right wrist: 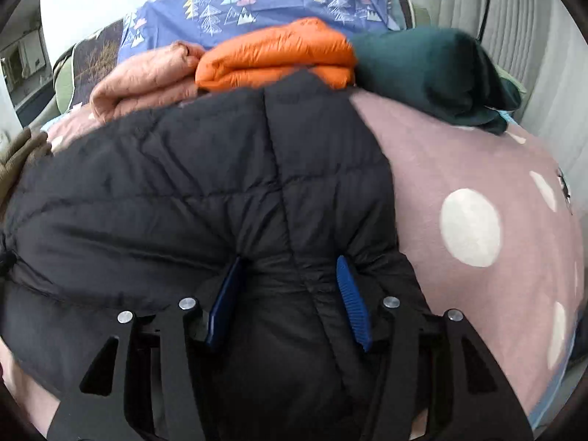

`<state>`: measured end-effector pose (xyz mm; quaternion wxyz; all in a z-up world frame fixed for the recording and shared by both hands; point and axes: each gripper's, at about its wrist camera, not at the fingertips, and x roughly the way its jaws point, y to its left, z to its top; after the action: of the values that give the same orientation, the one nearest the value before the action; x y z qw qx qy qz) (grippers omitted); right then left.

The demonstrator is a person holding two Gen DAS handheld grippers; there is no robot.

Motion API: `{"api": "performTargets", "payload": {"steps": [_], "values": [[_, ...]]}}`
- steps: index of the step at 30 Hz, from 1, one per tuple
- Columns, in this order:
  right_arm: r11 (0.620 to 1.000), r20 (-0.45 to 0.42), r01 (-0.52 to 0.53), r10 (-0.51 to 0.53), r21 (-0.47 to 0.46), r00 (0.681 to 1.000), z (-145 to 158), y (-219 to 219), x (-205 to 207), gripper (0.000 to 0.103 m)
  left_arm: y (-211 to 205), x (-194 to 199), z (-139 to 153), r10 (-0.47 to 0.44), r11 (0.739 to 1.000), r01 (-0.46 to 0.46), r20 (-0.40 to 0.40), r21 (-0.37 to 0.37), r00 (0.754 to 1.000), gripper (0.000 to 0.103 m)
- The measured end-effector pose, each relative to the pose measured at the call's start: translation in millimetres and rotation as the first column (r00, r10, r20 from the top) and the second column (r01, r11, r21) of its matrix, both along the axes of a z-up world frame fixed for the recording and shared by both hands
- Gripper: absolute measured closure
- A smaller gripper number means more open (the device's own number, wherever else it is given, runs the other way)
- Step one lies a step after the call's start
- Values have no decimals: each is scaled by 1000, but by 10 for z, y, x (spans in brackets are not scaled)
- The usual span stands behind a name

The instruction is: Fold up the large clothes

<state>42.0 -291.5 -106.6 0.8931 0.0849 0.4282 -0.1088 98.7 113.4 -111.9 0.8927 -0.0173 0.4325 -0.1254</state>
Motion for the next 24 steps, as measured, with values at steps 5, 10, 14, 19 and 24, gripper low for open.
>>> {"api": "performTargets", "payload": {"steps": [5, 10, 14, 19, 24], "values": [[983, 131, -164, 173, -80, 976, 427, 429, -161, 47, 418, 77, 257, 63, 992, -55, 59, -116, 996, 19], [867, 116, -481, 496, -133, 861, 371, 1303, -239, 40, 848, 427, 171, 158, 981, -160, -23, -108, 987, 18], [757, 54, -632, 647, -168, 761, 236, 1897, -225, 38, 1033, 672, 32, 90, 965, -116, -118, -237, 989, 16], [646, 35, -724, 752, -241, 658, 207, 2420, -377, 26, 1044, 983, -275, -1, 930, -82, -226, -358, 974, 16], [541, -1, -776, 820, -323, 572, 143, 2969, -503, 25, 1040, 1222, -371, -78, 906, -31, -238, -423, 968, 17]]}}
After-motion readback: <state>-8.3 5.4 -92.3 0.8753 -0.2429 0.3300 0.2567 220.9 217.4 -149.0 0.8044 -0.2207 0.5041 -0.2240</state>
